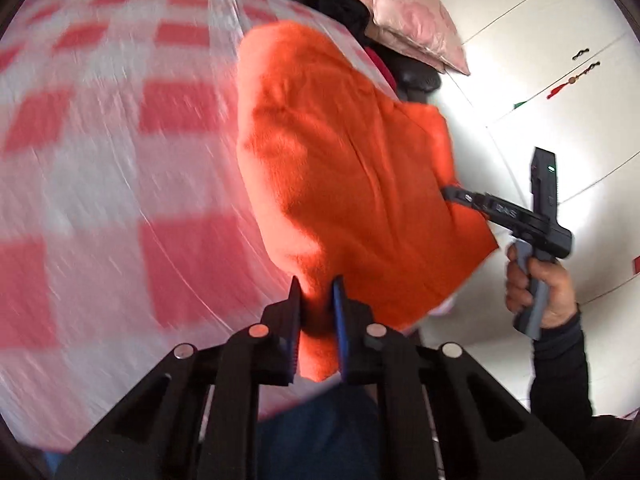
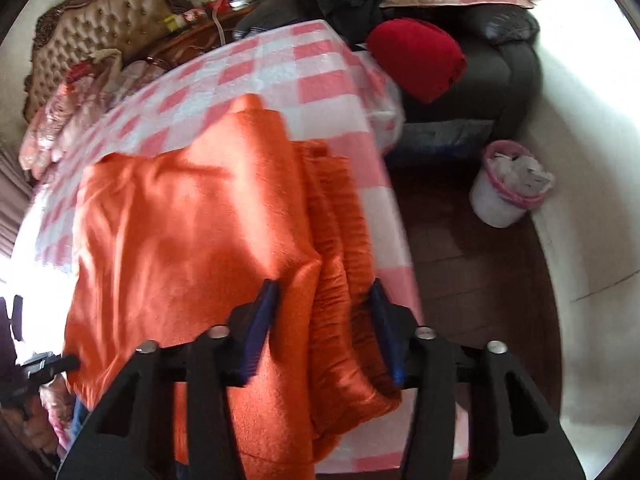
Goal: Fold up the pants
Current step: 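Lower the folded pants and open both tools to release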
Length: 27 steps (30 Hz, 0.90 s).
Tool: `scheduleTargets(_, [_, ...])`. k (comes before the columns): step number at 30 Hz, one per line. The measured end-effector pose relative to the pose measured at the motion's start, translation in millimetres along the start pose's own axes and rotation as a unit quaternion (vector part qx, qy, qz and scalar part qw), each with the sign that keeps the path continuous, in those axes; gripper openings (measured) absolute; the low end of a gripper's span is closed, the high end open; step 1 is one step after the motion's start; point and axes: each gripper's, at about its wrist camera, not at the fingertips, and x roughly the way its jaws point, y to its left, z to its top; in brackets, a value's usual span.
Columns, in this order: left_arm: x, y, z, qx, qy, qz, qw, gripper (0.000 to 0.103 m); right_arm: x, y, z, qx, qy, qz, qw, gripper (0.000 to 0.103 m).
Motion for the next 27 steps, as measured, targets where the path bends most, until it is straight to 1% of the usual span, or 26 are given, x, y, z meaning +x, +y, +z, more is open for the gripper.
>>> scheduleTargets(1, [2.2,2.9,3.5,0.008,-0.002,0.013,0.9999,0.014,2.6,5.8,1.2,-0.002,-0.004,0.007,1.000,0.043])
scheduleTargets(2, [5.2,7.6,10.9,0.014,0.010,0.021,0.9996,0.015,5.5,12.3,2.3,-0.005,-0.012,0.006,1.000,0.043])
scheduleTargets(3, [7.6,13.6,16.6,0.010,0.025,0.019,0.9995,0.020,8.7,17.9,3.7,-0.007,-0.024,-0.004,1.000,0.044])
scheduleTargets(4, [6.4,15.3,18.1,0.005,0.027,0.017,0.9995,0.023,10.4,21.6,5.1,-0.007,-0.032,-0.024,0.999,0.044])
scheduleTargets(5, [2.1,12.6,18.1,0.015,0.028,0.014,0.9994,0.024,9.6,23.9,5.7,-0.009,-0.037,-0.046,0.998,0.047])
scheduleTargets(6, [-3.1,9.5,16.3,0.033,0.022,0.020,0.9990,0.028,7.2,25.6,5.4,-0.012,-0.041,-0.060,0.997,0.048])
scheduleTargets(7, [-10.7,3.6,16.3,0.057,0.004,0.044,0.9974,0.031,3.3,28.2,4.9,-0.013,-0.045,-0.080,0.996,0.049])
scheduleTargets(8, [-20.4,-3.2,19.6,0.089,-0.025,0.084,0.9921,0.037,-2.3,31.6,5.3,-0.015,-0.050,-0.110,0.993,0.054])
scheduleTargets(9, [-26.4,-9.5,23.9,0.114,-0.047,0.106,0.9866,0.037,-11.0,37.4,7.5,-0.018,-0.064,-0.143,0.987,0.056])
scheduleTargets(10, [-30.4,-17.6,35.7,0.136,-0.076,0.124,0.9800,0.036,-22.2,45.3,10.8,-0.020,-0.086,-0.162,0.983,0.057])
scheduleTargets(11, [-31.5,-22.4,45.4,0.148,-0.095,0.138,0.9747,0.036,-33.9,54.7,16.1,-0.016,-0.109,-0.162,0.981,0.060])
scheduleTargets(12, [-29.0,-31.4,57.3,0.166,-0.112,0.148,0.9686,0.030,-40.2,61.1,21.0,-0.009,-0.122,-0.148,0.981,0.060])
scheduleTargets(13, [-21.0,-42.3,72.8,0.194,-0.125,0.150,0.9612,0.027,-45.4,70.7,28.1,-0.003,-0.134,-0.118,0.984,0.060])
scheduleTargets(14, [-10.0,-48.4,86.0,0.208,-0.129,0.157,0.9567,0.023,-45.3,77.2,34.0,-0.001,-0.138,-0.094,0.986,0.061])
scheduleTargets(15, [1.9,-50.9,99.2,0.213,-0.124,0.167,0.9546,0.020,-36.0,88.7,45.0,-0.002,-0.132,-0.078,0.988,0.060])
scheduleTargets(17, [29.4,-49.7,125.4,0.216,-0.101,0.183,0.9537,0.015,-15.8,97.3,56.8,-0.008,-0.124,-0.089,0.988,0.060])
scheduleTargets(18, [40.7,-48.7,134.1,0.215,-0.092,0.195,0.9524,0.015,2.3,98.9,63.0,-0.013,-0.112,-0.108,0.988,0.060])
scheduleTargets(19, [53.3,-45.6,142.5,0.208,-0.078,0.199,0.9545,0.015,18.0,98.4,66.6,-0.019,-0.099,-0.128,0.987,0.060])
scheduleTargets(20, [66.4,-39.1,149.7,0.192,-0.061,0.204,0.9580,0.014,26.4,96.9,68.0,-0.023,-0.095,-0.136,0.986,0.060])
scheduleTargets(22, [78.5,-28.2,152.1,0.178,-0.047,0.214,0.9593,0.013,40.4,93.3,68.3,-0.045,-0.103,-0.140,0.984,0.061])
scheduleTargets(23, [84.0,-26.5,150.4,0.179,-0.043,0.218,0.9586,0.013,45.3,93.7,67.2,-0.060,-0.103,-0.144,0.982,0.062])
scheduleTargets(25, [85.7,-24.1,141.0,0.178,-0.056,0.230,0.9552,0.013,52.1,93.8,66.8,-0.088,-0.111,-0.152,0.978,0.066])
scheduleTargets(27, [85.7,-22.6,137.0,0.158,-0.069,0.236,0.9561,0.013,60.2,89.4,73.1,-0.094,-0.107,-0.143,0.979,0.066])
